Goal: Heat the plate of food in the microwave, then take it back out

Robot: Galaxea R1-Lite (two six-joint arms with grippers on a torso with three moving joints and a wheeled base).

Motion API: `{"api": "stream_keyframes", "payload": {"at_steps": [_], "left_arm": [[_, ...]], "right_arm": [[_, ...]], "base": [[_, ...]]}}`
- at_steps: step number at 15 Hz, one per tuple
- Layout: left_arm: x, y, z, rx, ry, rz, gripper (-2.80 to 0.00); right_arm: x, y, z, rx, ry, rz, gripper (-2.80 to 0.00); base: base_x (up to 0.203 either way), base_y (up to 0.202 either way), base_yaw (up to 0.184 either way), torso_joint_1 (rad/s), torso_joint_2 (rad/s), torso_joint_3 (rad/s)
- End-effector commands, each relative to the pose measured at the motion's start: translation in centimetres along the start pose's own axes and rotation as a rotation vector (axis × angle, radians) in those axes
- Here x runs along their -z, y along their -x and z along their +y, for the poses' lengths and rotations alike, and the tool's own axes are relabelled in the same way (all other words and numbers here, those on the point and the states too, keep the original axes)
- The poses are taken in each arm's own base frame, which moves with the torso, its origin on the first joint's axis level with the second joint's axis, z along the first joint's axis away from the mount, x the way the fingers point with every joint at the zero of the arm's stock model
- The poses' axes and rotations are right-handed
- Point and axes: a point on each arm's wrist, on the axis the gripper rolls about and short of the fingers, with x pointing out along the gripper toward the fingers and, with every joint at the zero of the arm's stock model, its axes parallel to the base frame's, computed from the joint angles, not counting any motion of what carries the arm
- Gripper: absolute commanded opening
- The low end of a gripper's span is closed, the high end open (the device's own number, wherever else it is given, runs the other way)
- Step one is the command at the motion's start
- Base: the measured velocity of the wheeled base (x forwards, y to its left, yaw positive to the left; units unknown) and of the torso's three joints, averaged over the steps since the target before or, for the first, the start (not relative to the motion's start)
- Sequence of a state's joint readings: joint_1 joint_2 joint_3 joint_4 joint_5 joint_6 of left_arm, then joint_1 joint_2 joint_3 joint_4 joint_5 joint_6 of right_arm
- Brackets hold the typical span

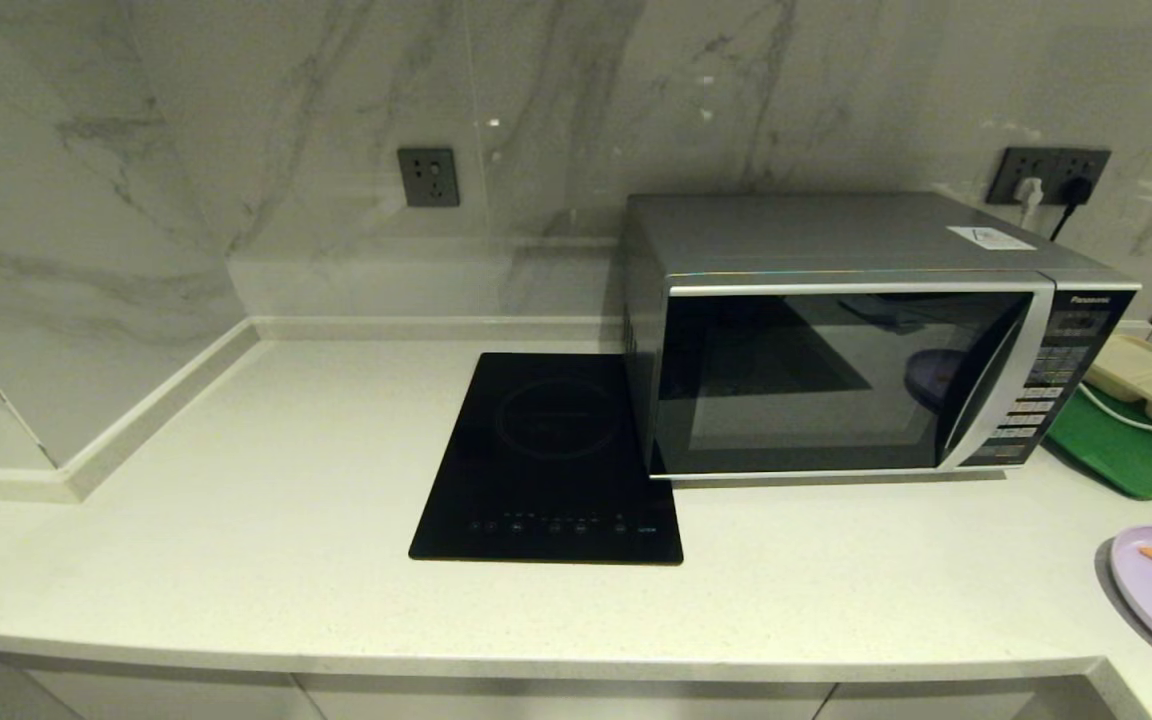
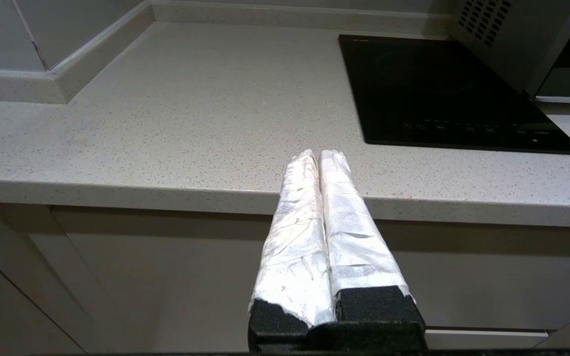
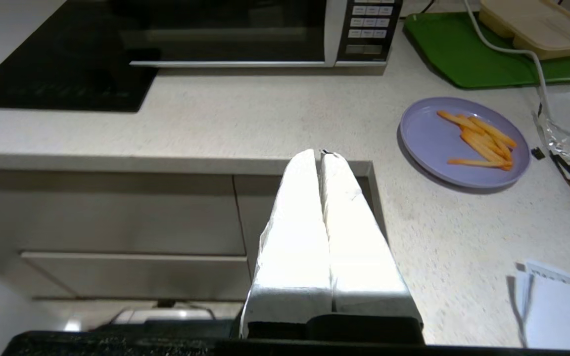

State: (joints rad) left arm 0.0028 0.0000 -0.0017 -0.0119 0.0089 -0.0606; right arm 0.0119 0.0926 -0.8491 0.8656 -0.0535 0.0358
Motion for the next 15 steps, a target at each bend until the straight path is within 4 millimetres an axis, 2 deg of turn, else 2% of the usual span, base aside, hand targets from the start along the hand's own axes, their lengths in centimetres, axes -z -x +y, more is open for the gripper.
{"api": "stream_keyframes", "payload": {"at_steps": [1, 5, 9, 12, 15], "left_arm": [[0.0, 0.0, 0.0, -0.001, 0.001, 0.0, -2.8], [0.0, 0.0, 0.0, -0.001, 0.001, 0.0, -2.8], [0.0, 0.0, 0.0, -0.001, 0.001, 0.0, -2.8], [0.0, 0.0, 0.0, -0.001, 0.001, 0.0, -2.8], [0.0, 0.0, 0.0, -0.001, 0.001, 0.0, -2.8]], "right_arm": [[3.0, -3.0, 0.0, 0.014, -0.03, -0.027, -2.8], [6.2, -6.6, 0.1, 0.016, -0.071, 0.006, -2.8], [9.4, -10.0, 0.1, 0.035, -0.003, -0.049, -2.8], [9.4, -10.7, 0.2, 0.037, 0.075, -0.167, -2.8], [10.1, -11.0, 0.3, -0.03, 0.051, -0.141, -2.8]], "base": [[0.0, 0.0, 0.0, 0.0, 0.0, 0.0], [0.0, 0.0, 0.0, 0.0, 0.0, 0.0], [0.0, 0.0, 0.0, 0.0, 0.0, 0.0], [0.0, 0.0, 0.0, 0.0, 0.0, 0.0], [0.0, 0.0, 0.0, 0.0, 0.0, 0.0]]}}
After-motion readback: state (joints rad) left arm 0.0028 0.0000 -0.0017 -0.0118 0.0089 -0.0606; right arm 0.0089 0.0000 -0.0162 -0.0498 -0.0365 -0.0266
